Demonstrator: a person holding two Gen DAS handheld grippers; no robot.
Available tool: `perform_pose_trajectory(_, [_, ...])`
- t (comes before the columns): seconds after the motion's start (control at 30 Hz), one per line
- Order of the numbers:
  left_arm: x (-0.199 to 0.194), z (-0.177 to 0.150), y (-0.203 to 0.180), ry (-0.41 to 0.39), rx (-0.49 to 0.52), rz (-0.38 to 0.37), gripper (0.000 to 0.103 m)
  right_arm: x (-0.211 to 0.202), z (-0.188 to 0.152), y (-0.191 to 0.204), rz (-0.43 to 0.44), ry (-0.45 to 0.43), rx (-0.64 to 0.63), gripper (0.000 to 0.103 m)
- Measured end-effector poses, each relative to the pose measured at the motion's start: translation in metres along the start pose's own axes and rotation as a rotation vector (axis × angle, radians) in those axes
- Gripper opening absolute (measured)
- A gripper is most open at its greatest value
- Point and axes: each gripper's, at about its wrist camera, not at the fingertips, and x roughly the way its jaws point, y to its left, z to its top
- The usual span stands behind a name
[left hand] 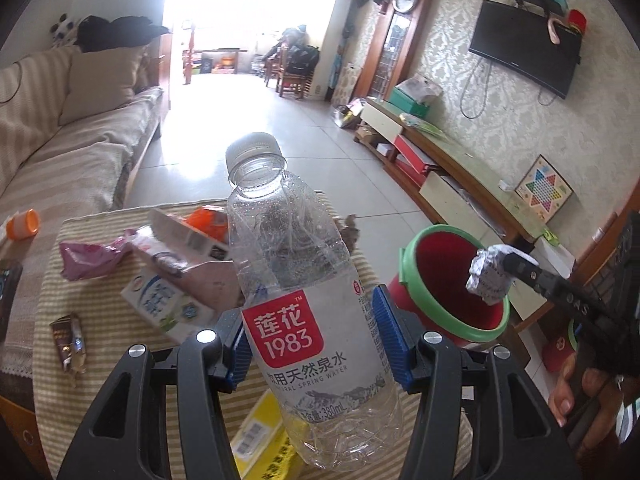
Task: Collect trash
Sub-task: 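Carry the crumpled foil to the red bucket and open the right tool, then drop the water bottle into the red bucket with the left tool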
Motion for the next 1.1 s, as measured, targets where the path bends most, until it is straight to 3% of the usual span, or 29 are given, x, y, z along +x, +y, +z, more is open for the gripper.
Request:
perform_pose_trajectory(0.17, [0.011, 0.000, -0.028, 0.022, 0.052, -0.040, 0.052, 0.015, 0.016, -0.037, -0.074, -0.032, 0.055, 0.040])
perform_pose_trajectory(0.23, [0.018, 0.002, -0.040, 0.032, 0.080, -0.053, 0.052, 0.023, 0.018, -0.046, -0.111, -0.033, 0.077, 0.062])
perform_pose_trajectory(0.27, [0.023, 0.004, -0.046, 0.038, 0.096, -0.060, 0.052, 0.025, 0.019, -0.052, -0.132, -0.037, 0.093, 0.067])
perform_pose_trajectory(0.37, [0.035, 0.007, -0.064, 0.051, 0.139, -0.087, 0.052, 0.015, 0.016, -0.063, -0.147, -0.058, 0.126, 0.072])
perform_pose_trajectory(0.77, [0.096, 0.031, -0.146, 0.091, 0.224, -0.237, 0.052, -0.056, -0.020, -0.095, -0.307, -0.124, 0.189, 0.077])
perform_pose_trajectory(0.97, [0.128, 0.038, -0.187, 0.121, 0.245, -0.286, 0.053, -0.066, -0.026, -0.105, -0.333, -0.125, 0.206, 0.077])
perform_pose_trajectory(1.0, [0.132, 0.039, -0.191, 0.124, 0.244, -0.284, 0.054, -0.068, -0.027, -0.106, -0.334, -0.126, 0.210, 0.077])
perform_pose_trajectory(1.03, [0.135, 0.041, -0.196, 0.128, 0.246, -0.279, 0.065, -0.069, -0.028, -0.106, -0.335, -0.126, 0.214, 0.077])
perform_pose_trajectory(1.1, [0.137, 0.046, -0.204, 0.121, 0.251, -0.277, 0.074, -0.072, -0.030, -0.106, -0.335, -0.124, 0.216, 0.077])
